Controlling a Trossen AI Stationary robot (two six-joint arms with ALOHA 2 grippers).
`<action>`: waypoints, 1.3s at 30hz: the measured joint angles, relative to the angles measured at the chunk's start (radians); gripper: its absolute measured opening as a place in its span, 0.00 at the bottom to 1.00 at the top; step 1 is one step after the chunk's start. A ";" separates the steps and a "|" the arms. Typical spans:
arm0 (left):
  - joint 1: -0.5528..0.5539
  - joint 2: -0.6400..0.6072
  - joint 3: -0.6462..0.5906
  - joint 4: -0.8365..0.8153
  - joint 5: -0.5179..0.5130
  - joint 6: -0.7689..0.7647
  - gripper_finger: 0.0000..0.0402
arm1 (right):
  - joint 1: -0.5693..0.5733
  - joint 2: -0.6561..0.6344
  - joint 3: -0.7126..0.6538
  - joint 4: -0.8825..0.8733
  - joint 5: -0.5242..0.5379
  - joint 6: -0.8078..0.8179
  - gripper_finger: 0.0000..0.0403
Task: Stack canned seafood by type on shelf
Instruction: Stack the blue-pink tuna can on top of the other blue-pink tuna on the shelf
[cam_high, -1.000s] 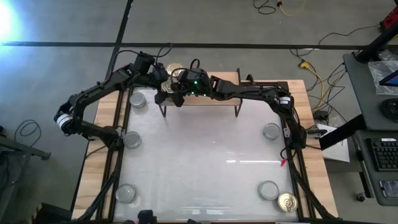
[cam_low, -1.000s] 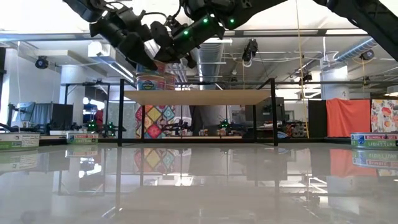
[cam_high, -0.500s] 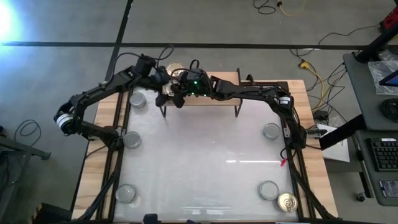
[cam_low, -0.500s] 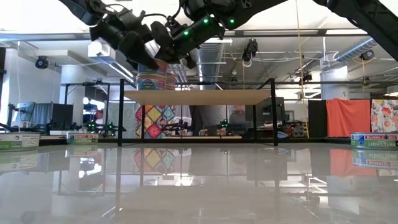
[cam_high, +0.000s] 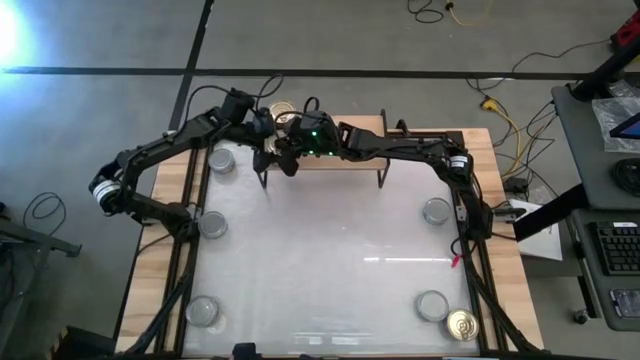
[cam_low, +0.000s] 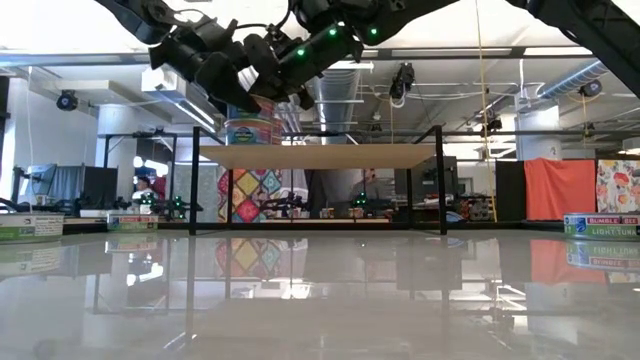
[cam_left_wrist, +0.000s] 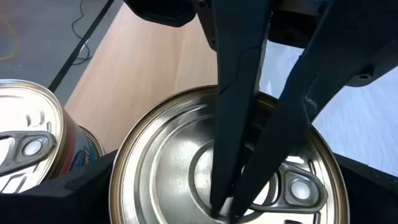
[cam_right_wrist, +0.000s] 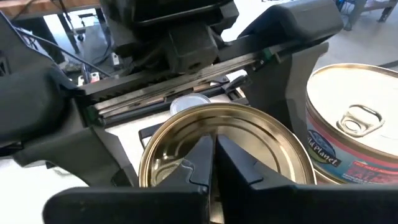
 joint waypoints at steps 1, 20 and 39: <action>0.000 -0.002 0.000 -0.001 -0.005 -0.002 0.97 | 0.000 0.000 0.000 -0.003 0.000 -0.005 0.03; -0.001 -0.023 -0.001 -0.019 -0.037 -0.026 0.98 | -0.004 -0.005 0.001 -0.082 0.000 -0.034 0.03; 0.001 -0.019 -0.001 -0.021 -0.042 -0.047 0.99 | -0.007 -0.002 -0.001 -0.103 0.005 -0.030 0.03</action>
